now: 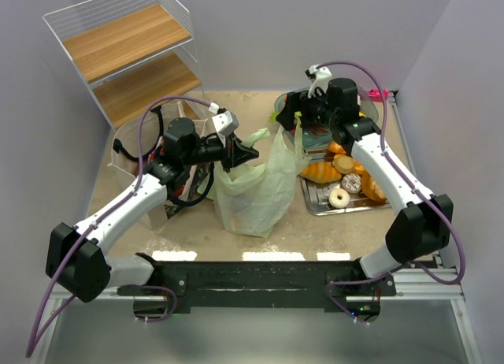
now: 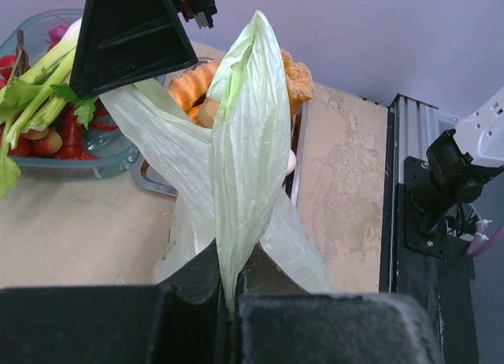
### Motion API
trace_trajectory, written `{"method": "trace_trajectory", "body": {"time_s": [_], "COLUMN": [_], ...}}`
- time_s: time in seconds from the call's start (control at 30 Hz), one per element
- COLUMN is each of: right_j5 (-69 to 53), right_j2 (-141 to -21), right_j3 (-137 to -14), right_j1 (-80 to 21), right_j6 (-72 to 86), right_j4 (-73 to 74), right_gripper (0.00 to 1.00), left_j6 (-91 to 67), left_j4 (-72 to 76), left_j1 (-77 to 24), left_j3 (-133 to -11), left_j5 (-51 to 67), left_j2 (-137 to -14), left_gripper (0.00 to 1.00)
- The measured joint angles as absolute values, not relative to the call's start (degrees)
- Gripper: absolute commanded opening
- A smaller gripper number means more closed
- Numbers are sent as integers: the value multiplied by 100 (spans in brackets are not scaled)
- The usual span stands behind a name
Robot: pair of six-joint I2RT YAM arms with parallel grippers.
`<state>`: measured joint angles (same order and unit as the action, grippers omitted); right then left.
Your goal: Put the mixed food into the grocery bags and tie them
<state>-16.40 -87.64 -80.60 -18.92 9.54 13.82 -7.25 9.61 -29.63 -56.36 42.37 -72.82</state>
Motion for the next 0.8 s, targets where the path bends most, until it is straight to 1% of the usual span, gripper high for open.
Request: {"method": "trace_trajectory", "body": {"time_s": [0.03,0.1,0.13,0.2,0.23,0.3,0.33,0.4,0.6,0.8], "right_j5": [-1656,-1719,-1761,-1857,-1920,-2067,-2134,-2279,-2659,-3315], "right_j2": [-8783,-8814,-8823,-8836,-8844,-8860,-8862,-8862,-8812,-8468], "right_j3": [-8060,-8060,-8060,-8060,-8060,-8060,-8064,-8103,-8632,-9404], "right_j1": [-1892,-1896,-1900,-1911,-1914,-1914,-1918,-1918,-1922,-1922], "right_j6": [952,952,941,937,939,967,1015,1048,1155,1214], "right_j4": [1406,1444,1450,1457,1459,1466,1481,1516,1699,1719], "right_gripper": [98,86,71,55,34,20,9,0,0,0], "left_j6": [-727,-725,-725,-727,-727,-731,-742,-773,-915,-1262], "left_j4": [961,961,961,961,958,958,958,956,666,176], "left_j1": [-2963,-2963,-2963,-2963,-2963,-2963,-2963,-2963,-2958,-2952], "left_j3": [-5636,-5636,-5636,-5636,-5636,-5636,-5636,-5636,-5865,-6744], "left_j5": [4237,4237,4237,4233,4215,4158,4108,3997,3540,3332], "left_j2": [-7282,-7282,-7282,-7282,-7282,-7282,-7279,-7273,-7253,-7279], "left_gripper": [0,0,0,0,0,0,0,0,0,0]}}
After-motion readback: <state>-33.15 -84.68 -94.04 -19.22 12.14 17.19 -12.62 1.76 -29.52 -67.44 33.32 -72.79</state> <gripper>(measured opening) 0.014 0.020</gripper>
